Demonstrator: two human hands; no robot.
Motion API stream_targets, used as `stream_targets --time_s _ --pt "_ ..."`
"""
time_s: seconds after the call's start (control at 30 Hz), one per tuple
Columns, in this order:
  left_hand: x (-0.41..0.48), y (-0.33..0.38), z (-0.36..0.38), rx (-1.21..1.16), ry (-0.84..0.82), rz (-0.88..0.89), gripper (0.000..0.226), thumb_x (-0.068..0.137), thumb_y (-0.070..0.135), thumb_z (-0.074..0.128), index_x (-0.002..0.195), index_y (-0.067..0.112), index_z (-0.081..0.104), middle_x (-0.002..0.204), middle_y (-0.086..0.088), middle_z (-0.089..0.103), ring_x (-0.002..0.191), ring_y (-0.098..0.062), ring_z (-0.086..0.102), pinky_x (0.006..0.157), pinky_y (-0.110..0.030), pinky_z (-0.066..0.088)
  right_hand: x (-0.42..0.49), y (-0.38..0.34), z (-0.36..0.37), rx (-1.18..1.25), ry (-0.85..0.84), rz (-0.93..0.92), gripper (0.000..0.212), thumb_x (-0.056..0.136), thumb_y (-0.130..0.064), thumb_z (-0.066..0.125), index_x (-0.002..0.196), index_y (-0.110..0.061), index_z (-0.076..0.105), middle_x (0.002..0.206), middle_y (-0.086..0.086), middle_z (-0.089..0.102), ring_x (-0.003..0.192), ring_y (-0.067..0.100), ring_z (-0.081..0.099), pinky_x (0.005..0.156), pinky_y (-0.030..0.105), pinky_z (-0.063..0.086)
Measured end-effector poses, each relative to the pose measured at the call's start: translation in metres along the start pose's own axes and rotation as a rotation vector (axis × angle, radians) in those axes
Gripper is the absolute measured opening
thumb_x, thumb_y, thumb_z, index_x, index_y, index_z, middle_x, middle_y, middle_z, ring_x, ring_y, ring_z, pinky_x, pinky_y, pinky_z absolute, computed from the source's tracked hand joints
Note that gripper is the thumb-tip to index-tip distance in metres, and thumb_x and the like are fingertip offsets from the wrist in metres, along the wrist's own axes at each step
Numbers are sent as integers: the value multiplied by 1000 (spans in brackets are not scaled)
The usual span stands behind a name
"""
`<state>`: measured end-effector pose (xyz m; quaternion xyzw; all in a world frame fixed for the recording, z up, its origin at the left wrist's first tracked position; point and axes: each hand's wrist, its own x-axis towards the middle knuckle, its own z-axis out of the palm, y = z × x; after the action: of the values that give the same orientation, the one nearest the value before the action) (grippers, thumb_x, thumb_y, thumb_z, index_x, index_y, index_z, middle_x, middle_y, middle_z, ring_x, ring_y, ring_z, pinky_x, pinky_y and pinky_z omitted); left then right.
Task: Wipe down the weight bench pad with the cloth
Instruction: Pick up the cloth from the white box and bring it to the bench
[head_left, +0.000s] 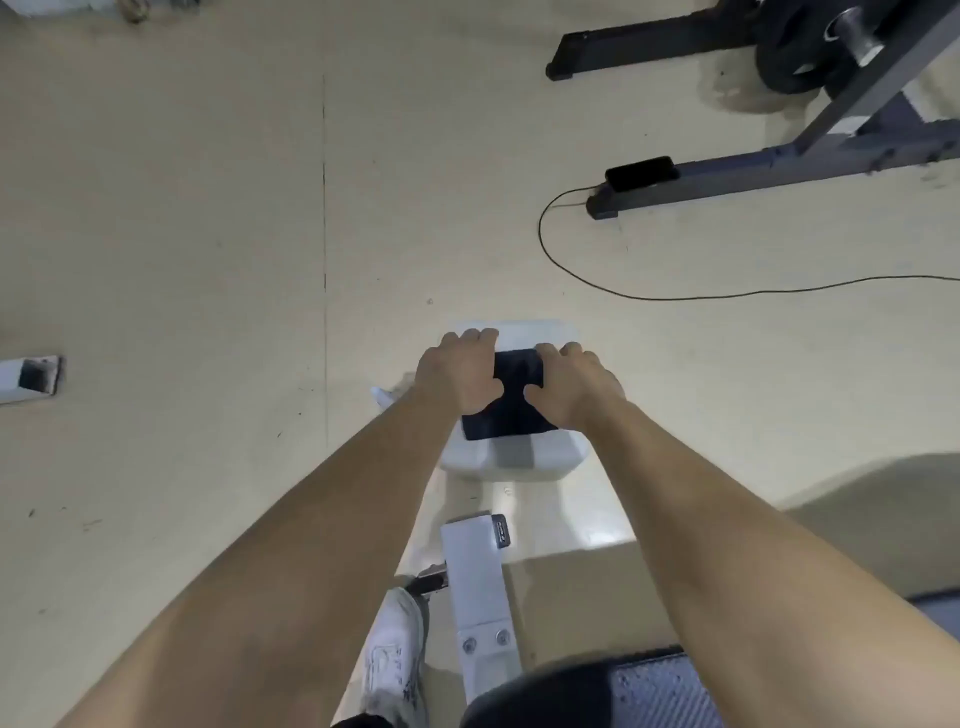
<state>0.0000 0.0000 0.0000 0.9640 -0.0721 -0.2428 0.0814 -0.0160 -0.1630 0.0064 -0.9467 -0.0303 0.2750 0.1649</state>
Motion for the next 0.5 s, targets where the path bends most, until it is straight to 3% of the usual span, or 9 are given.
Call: stream_targets --time_s 0.2,0.3,0.37,0.43,0.5 --pt "55 -26 85 -49 -26 -41 70 86 24 61 148 13 29 148 -6 37 118 -34 48 86 -40 48 48 26 82 74 -70 110 37 94 -24 50 128 -13 42 111 9 37 97 30 40 75 38 39" --pt "75 -32 108 -51 -63 -57 88 84 27 66 153 12 14 152 -5 26 119 -36 42 84 -40 45 65 35 107 170 -71 149 45 94 -29 56 129 -10 37 114 11 36 104 34 47 77 39 42" --pt "82 -31 116 -34 -66 -84 99 81 29 71 154 13 6 150 -6 25 122 -36 37 81 -38 42 72 39 119 237 -47 162 63 91 -38 64 137 -11 31 123 14 36 115 35 45 81 39 43" --pt "85 -28 117 5 -23 -95 97 76 28 74 151 14 14 140 -10 34 121 -33 38 76 -35 40 77 42 122 282 -10 170 79 88 -39 69 145 -12 22 129 16 36 119 35 42 88 42 45" --pt "87 -25 115 -1 14 -83 78 75 31 73 140 13 34 127 -10 46 117 -30 41 74 -34 39 80 44 121 386 2 216 80 87 -34 70 145 -12 20 128 16 40 118 37 44 91 44 45"
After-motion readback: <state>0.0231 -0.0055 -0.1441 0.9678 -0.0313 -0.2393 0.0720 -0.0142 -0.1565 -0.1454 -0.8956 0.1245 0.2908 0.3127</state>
